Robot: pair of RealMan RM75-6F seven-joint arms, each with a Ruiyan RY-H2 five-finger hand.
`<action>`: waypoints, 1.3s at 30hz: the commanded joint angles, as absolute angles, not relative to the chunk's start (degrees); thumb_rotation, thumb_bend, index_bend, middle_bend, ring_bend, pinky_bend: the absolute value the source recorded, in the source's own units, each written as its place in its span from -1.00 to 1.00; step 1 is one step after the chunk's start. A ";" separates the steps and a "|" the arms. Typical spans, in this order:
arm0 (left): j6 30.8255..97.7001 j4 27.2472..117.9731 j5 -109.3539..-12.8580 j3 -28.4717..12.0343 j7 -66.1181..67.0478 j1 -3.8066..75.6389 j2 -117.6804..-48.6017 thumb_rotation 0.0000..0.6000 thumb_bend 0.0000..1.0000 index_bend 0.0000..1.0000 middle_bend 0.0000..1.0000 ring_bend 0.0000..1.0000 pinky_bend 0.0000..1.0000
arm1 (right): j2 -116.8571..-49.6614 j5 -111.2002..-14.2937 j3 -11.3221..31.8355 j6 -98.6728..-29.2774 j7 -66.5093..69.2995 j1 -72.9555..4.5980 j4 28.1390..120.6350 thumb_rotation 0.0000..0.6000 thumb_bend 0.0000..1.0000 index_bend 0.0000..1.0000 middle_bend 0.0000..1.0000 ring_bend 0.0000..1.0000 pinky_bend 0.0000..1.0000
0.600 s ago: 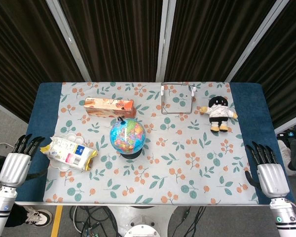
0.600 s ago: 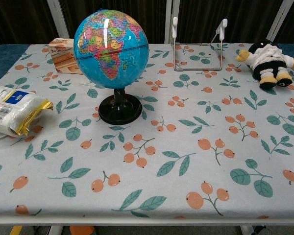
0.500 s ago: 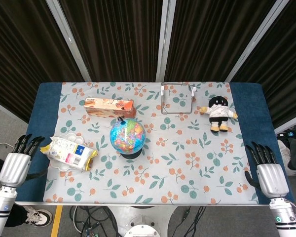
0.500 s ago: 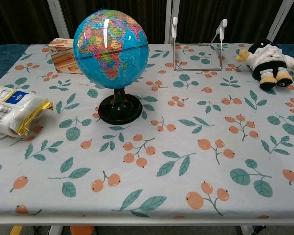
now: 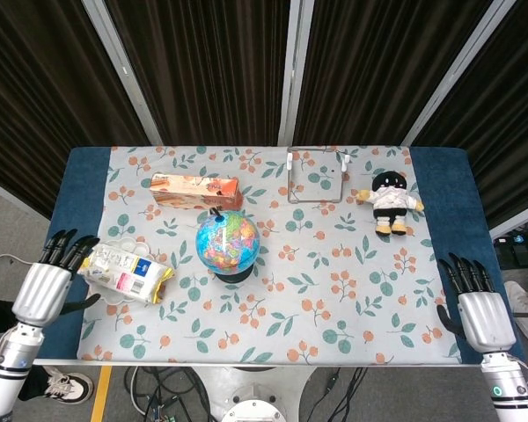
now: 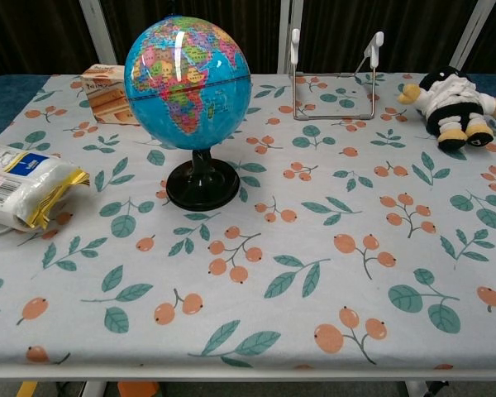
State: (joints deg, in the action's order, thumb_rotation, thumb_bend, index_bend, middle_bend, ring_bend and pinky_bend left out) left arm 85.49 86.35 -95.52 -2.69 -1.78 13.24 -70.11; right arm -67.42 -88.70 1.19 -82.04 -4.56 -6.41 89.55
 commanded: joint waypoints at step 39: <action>71.24 91.59 -102.89 -5.14 6.20 34.62 -79.75 1.00 -0.88 -0.78 -0.77 -1.00 -1.00 | -68.18 -87.25 1.46 -80.83 -1.37 -6.67 86.53 1.00 -0.40 -1.00 -1.00 -1.00 -1.00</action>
